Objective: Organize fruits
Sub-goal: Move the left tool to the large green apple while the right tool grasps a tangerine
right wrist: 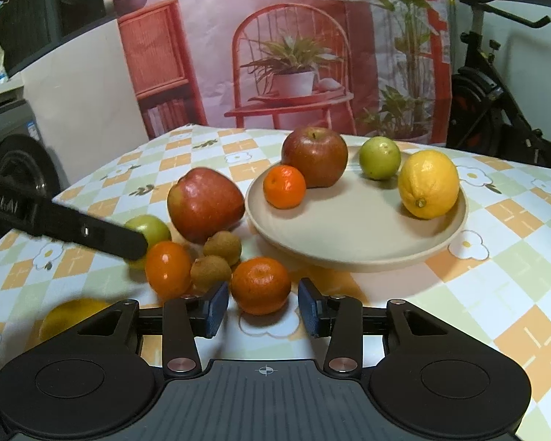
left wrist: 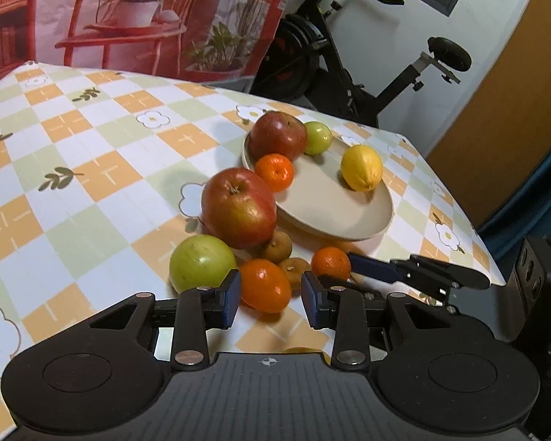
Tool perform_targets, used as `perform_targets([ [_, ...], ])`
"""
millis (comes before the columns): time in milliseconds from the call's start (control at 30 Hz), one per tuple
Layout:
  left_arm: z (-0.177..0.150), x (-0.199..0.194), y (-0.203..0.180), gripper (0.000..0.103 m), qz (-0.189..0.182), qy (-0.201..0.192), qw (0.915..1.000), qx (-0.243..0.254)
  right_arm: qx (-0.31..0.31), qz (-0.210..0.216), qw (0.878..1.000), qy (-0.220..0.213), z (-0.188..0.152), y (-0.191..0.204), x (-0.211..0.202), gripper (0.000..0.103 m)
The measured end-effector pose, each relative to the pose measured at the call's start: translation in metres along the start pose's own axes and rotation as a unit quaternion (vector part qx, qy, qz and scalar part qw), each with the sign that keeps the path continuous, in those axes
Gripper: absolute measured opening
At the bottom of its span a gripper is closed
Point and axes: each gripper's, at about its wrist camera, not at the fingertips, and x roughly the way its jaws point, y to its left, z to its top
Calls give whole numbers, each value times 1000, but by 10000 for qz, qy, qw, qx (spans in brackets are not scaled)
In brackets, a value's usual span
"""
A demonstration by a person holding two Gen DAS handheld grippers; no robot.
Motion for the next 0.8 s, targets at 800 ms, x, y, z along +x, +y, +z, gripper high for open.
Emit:
perform_targets([
  [800,15,-4,19,52,720,-347,9961,-379,127,184,9997,-40,-3,-7,-2,33],
])
